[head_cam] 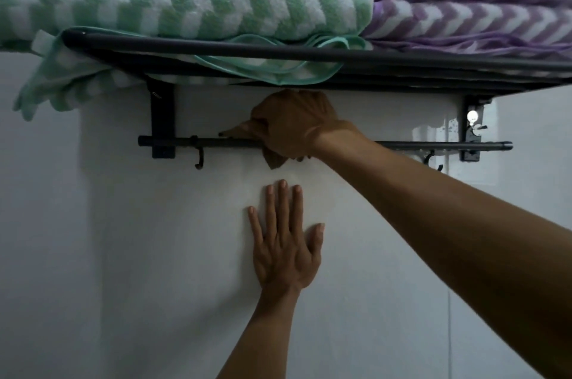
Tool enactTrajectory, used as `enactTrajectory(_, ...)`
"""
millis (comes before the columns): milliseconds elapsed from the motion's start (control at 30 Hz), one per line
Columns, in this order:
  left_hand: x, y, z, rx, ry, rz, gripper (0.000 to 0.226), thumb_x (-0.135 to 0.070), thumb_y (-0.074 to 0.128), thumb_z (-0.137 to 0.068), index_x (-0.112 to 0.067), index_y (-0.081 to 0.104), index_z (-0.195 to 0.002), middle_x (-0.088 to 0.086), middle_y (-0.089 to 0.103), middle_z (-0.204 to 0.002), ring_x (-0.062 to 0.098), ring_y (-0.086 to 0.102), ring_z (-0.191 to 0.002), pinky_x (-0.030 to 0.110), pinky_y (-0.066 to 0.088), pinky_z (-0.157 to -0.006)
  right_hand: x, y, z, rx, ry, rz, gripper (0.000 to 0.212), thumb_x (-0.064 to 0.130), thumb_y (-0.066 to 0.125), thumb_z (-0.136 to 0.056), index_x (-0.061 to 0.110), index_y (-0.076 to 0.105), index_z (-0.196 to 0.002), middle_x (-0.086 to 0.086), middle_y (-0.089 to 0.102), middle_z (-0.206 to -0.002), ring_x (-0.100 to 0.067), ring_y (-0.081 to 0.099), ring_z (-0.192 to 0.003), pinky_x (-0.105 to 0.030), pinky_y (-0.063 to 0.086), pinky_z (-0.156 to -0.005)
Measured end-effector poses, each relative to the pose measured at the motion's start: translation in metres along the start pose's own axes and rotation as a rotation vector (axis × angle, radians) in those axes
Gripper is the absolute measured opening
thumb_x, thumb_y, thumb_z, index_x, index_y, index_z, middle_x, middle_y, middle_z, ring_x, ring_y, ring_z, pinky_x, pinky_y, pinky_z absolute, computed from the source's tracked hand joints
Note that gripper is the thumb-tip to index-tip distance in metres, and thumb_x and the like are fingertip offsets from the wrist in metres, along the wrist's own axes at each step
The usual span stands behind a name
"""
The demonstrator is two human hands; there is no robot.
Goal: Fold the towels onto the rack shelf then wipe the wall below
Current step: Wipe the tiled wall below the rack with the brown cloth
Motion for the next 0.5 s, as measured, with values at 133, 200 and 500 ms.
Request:
enactTrajectory(133, -0.01, 0.009, -0.001, 0.081, 0.017, 0.008, 0.077, -0.058, 0.03, -0.099, -0.017, 0.009, -0.16, 0.01, -0.001, -0.168, 0.029, -0.001, -0.155, 0.06, 0.009, -0.121, -0.041, -0.004, 0.029, -0.038, 0.059, 0.055, 0.043, 0.053, 0.031, -0.105, 0.03, 0.067, -0.1, 0.003, 0.065, -0.096, -0.022, 0.061, -0.089, -0.032, 0.037, -0.073)
enactTrajectory(200, -0.007, 0.011, 0.0, 0.085, 0.02, 0.001, 0.077, -0.058, 0.03, -0.099, -0.016, 0.008, -0.16, 0.01, -0.002, -0.168, 0.029, -0.002, -0.155, 0.06, 0.008, -0.121, -0.063, -0.002, 0.039, 0.003, 0.107, 0.077, 0.043, 0.055, 0.03, -0.105, 0.031, 0.065, -0.098, 0.005, 0.059, -0.092, -0.021, 0.054, -0.084, -0.032, 0.035, -0.074)
enactTrajectory(500, -0.009, 0.009, 0.001, 0.047, 0.023, -0.031, 0.077, -0.057, 0.03, -0.099, -0.016, 0.008, -0.16, 0.01, -0.002, -0.168, 0.029, -0.002, -0.155, 0.059, 0.005, -0.122, -0.163, 0.001, 0.094, 0.18, 0.354, 0.088, 0.043, 0.066, 0.031, -0.099, 0.034, 0.058, -0.088, 0.005, 0.059, -0.096, -0.025, 0.06, -0.097, -0.033, 0.037, -0.078)
Point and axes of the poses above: each hand's wrist, its own z-axis away from the middle knuckle, its own y-axis out of the palm, x = y × z, the point moved 8 cm from there along -z, towards the middle knuckle
